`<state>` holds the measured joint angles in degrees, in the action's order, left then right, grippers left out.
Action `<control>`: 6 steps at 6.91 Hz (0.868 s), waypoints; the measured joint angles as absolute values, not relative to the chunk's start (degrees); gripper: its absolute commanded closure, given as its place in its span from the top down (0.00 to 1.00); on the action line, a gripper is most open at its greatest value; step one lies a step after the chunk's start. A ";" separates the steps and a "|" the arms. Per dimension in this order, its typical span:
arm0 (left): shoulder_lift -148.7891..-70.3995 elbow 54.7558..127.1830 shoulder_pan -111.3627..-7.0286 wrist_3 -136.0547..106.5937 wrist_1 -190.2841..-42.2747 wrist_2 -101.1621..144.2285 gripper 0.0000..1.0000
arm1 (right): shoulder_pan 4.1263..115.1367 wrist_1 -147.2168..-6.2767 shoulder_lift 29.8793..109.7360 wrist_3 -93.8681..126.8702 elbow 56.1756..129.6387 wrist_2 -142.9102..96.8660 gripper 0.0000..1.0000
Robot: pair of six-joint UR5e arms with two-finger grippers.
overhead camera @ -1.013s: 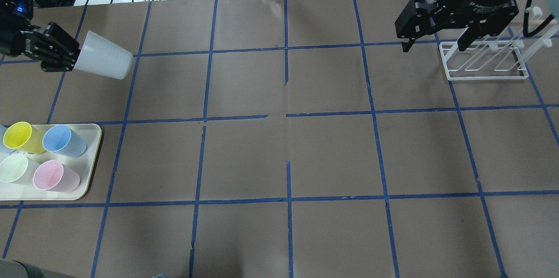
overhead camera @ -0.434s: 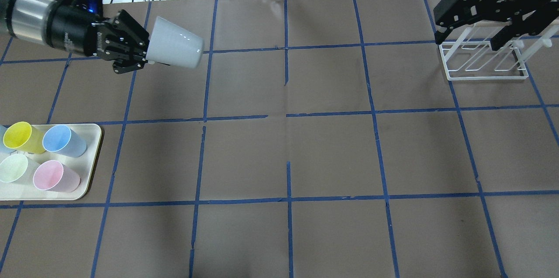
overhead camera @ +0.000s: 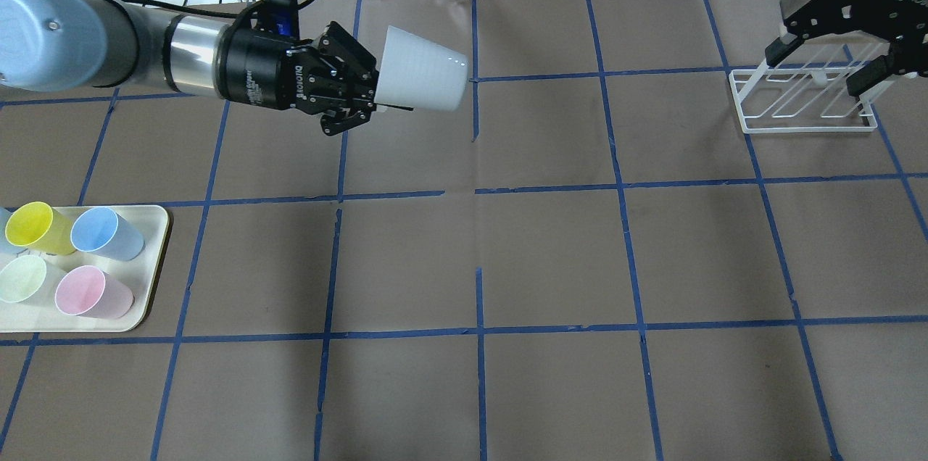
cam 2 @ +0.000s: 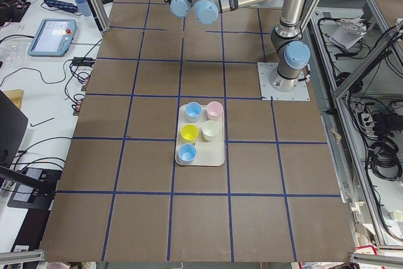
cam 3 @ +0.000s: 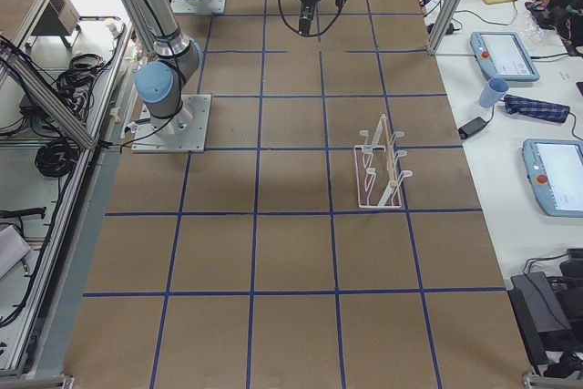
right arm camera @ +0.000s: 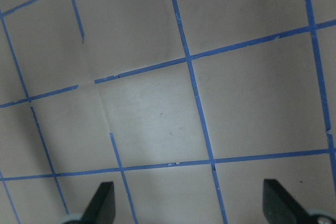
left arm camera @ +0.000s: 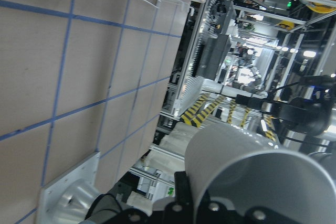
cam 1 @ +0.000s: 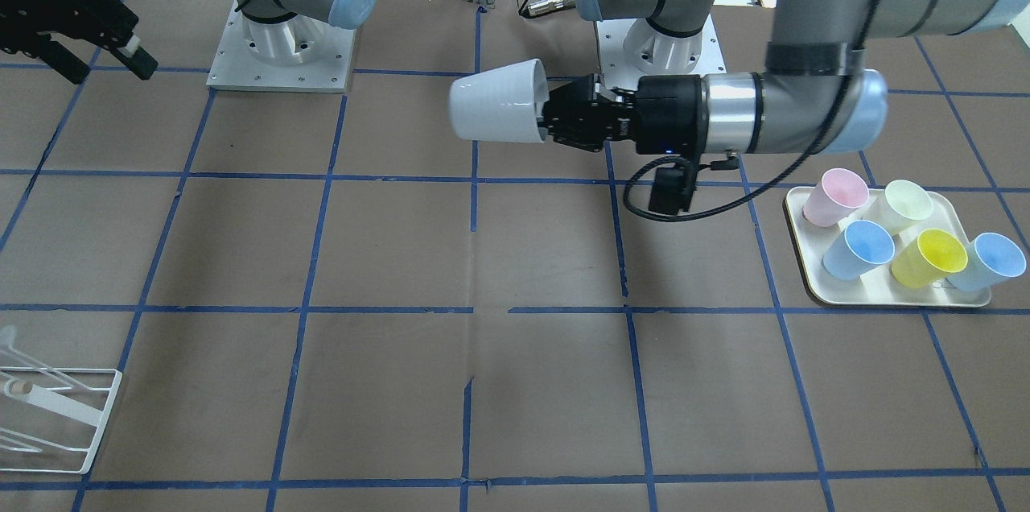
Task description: Transfer IKEA cup to right arm and place on rack
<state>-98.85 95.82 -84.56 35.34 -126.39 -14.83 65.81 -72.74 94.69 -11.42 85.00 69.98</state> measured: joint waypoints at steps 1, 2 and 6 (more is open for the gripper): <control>-99.03 96.86 -89.04 35.82 -125.26 -7.81 0.00 | 61.14 -69.27 94.64 -13.50 85.29 65.33 1.00; -99.62 97.66 -92.54 36.03 -122.51 -2.61 0.00 | 56.90 -64.38 94.65 -14.77 85.61 60.44 1.00; -100.86 100.94 -100.40 36.01 -114.11 15.31 0.00 | 52.41 -38.57 94.86 -19.22 86.01 43.19 1.00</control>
<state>-100.86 100.94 -100.40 36.01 -114.11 15.31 52.41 -38.57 94.86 -19.22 86.01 43.19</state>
